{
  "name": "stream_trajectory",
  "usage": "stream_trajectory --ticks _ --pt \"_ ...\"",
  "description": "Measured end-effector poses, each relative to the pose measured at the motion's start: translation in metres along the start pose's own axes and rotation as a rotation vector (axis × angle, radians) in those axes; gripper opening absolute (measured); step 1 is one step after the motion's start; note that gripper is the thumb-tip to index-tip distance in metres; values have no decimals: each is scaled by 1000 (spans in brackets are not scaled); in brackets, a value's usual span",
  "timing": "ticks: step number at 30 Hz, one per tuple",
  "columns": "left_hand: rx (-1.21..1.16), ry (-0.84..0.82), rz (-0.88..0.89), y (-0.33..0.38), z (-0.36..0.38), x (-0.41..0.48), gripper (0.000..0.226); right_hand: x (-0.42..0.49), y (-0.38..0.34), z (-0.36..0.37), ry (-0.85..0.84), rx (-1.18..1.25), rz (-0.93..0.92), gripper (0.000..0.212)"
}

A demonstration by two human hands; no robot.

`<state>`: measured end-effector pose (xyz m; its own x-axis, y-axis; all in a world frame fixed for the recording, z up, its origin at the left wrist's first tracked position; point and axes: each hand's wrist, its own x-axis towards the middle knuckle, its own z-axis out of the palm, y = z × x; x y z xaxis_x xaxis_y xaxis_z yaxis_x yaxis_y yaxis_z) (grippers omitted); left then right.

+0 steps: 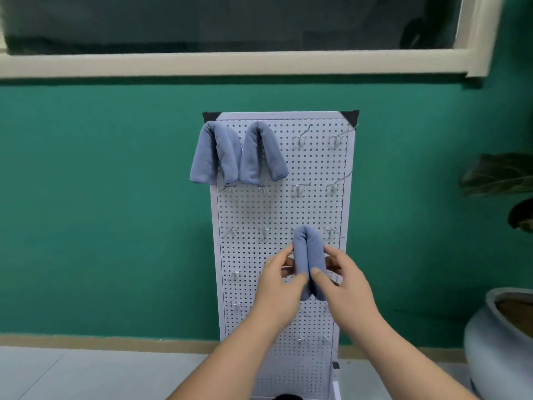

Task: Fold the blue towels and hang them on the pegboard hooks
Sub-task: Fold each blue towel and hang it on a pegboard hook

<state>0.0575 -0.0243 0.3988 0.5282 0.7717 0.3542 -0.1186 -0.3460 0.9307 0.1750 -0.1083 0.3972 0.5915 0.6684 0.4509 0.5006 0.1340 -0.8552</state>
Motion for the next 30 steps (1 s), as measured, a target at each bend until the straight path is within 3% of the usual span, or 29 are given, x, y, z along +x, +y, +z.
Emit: stream_trajectory --ticks 3,8,16,22,26,30 --pt "64 9 115 29 -3 27 49 30 -25 -9 16 -64 -95 49" --pt "286 86 293 77 -9 78 54 79 -71 -27 152 -159 -262 35" --pt "369 264 488 166 -20 140 50 155 -141 -40 399 -174 -418 35" --pt "541 332 430 187 -18 175 24 208 -150 -37 468 -274 -344 34" --pt "738 356 386 175 -6 189 23 227 -131 -25 466 -369 -259 26" --pt "647 411 442 165 -1 194 19 229 -129 -26 583 -292 -354 30"
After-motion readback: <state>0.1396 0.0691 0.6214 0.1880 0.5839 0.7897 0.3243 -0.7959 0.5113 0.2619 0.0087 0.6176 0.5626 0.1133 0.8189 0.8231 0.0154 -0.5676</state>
